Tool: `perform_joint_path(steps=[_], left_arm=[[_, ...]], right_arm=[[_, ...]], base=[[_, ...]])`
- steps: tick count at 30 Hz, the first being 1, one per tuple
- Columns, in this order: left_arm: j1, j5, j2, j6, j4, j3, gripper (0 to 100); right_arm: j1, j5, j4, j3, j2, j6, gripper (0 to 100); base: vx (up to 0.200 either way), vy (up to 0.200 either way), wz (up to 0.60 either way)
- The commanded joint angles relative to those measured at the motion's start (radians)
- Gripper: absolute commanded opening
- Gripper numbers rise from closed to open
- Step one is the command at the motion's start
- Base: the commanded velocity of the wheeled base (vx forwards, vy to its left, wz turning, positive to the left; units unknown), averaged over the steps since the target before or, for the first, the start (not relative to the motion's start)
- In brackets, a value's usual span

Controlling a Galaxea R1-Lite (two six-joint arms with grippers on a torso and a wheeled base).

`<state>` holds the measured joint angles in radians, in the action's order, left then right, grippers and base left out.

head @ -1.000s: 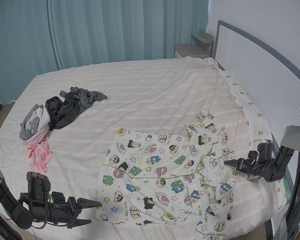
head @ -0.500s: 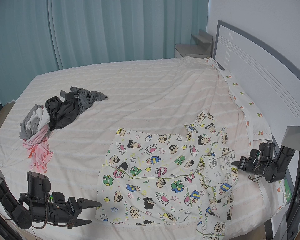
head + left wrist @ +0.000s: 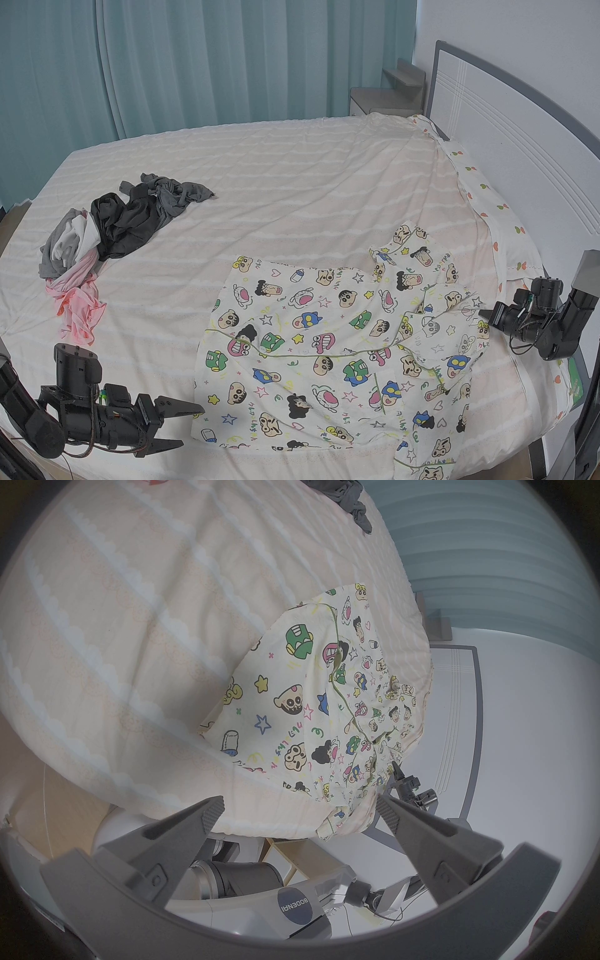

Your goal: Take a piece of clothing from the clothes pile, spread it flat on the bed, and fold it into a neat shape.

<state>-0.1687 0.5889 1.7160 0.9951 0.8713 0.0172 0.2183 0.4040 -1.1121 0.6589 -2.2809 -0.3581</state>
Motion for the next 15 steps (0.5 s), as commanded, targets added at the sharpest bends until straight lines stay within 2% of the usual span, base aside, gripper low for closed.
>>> perform_joint_path(steps=[1, 7, 11, 15], left_arm=[[0.000, 0.000, 0.004, 0.000, 0.000, -0.005, 100], [0.000, 0.000, 0.004, 0.000, -0.002, -0.005, 100], [0.000, 0.000, 0.004, 0.000, 0.000, -0.005, 100], [0.000, 0.000, 0.004, 0.000, 0.000, -0.005, 100]], right_arm=[[0.019, -0.001, 0.000, 0.014, 0.007, 0.001, 0], [0.036, -0.002, 0.000, 0.022, 0.007, 0.001, 0], [0.039, -0.042, 0.000, 0.044, 0.001, 0.002, 0], [0.053, -0.042, 0.000, 0.047, 0.001, 0.002, 0]], base=[[0.000, 0.000, 0.00], [0.000, 0.000, 0.00], [0.000, 0.000, 0.00], [0.000, 0.000, 0.00]])
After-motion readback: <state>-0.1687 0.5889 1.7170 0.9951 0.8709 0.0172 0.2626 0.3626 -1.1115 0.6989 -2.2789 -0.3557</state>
